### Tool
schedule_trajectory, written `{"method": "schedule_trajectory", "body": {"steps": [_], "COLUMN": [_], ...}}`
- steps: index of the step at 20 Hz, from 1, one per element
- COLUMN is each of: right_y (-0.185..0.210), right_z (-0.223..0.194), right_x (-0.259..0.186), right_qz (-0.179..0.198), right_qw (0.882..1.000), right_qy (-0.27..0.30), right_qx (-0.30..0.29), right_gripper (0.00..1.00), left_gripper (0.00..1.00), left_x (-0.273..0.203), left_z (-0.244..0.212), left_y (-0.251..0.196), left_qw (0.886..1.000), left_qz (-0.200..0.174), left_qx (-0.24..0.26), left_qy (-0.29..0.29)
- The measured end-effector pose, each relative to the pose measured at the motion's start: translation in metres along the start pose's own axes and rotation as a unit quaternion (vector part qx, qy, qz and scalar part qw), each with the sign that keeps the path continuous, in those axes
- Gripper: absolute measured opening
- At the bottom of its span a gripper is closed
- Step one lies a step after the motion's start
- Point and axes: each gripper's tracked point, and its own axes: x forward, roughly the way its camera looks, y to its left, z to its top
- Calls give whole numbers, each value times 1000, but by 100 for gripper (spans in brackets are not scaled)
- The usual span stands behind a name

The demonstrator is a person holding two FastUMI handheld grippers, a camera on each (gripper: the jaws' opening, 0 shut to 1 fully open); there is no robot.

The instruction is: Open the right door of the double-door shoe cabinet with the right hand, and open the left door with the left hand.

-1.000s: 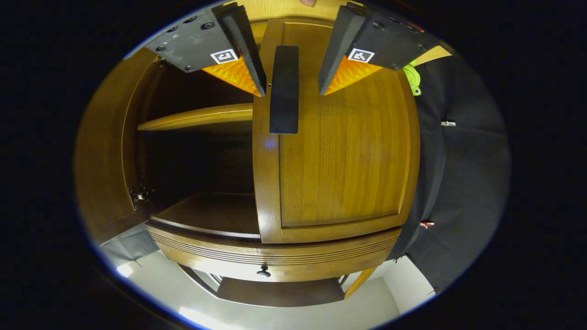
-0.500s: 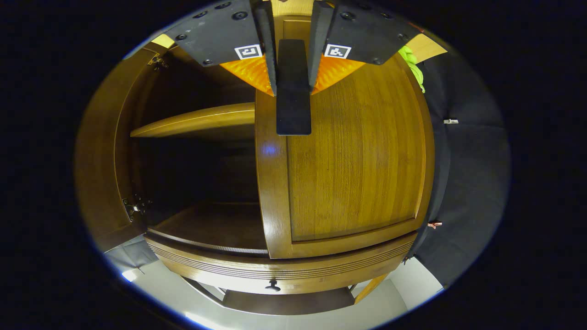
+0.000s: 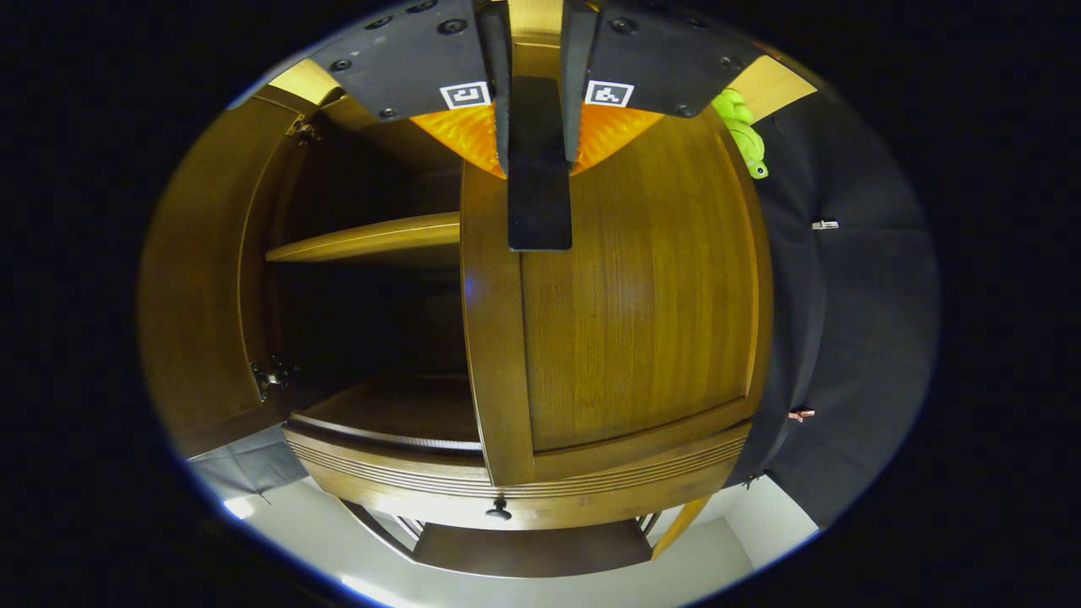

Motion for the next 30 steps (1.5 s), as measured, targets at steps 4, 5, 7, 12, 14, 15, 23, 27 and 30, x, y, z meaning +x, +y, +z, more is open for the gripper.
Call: {"method": "schedule_trajectory", "body": {"steps": [4,5,7,12,14,15,23,27,30], "right_y": [14,17,29,63,75,81,110,114,121], "right_z": [3,3,3,4,1,-2,4,1,2], "right_x": [-4,-5,-8,-13,-15,-14,-10,-9,-8], "right_qz": [8,10,18,40,48,52,62,62,64], "right_qw": [1000,1000,1000,999,999,999,998,998,998], "right_qy": [-4,-5,-8,-16,-14,-10,-11,-7,-7], "right_qx": [-4,-5,-4,-6,-1,2,-1,-8,-11], "right_gripper": [98,98,98,98,98,98,98,100,100], "left_gripper": [24,27,24,26,23,23,19,14,11], "left_x": [-34,-43,-59,-97,-109,-114,-143,-153,-159], "left_z": [0,-1,0,-1,-2,0,-3,-3,-6], "left_y": [14,18,28,57,71,77,119,139,157], "left_qw": [1000,1000,1000,1000,1000,1000,1000,999,999], "left_qz": [1,0,-1,-1,4,7,26,34,42], "left_qx": [-2,-1,-2,-9,-8,-11,-10,-11,-12], "left_qy": [-3,-4,-5,-9,-10,-9,-9,-9,-8]}}
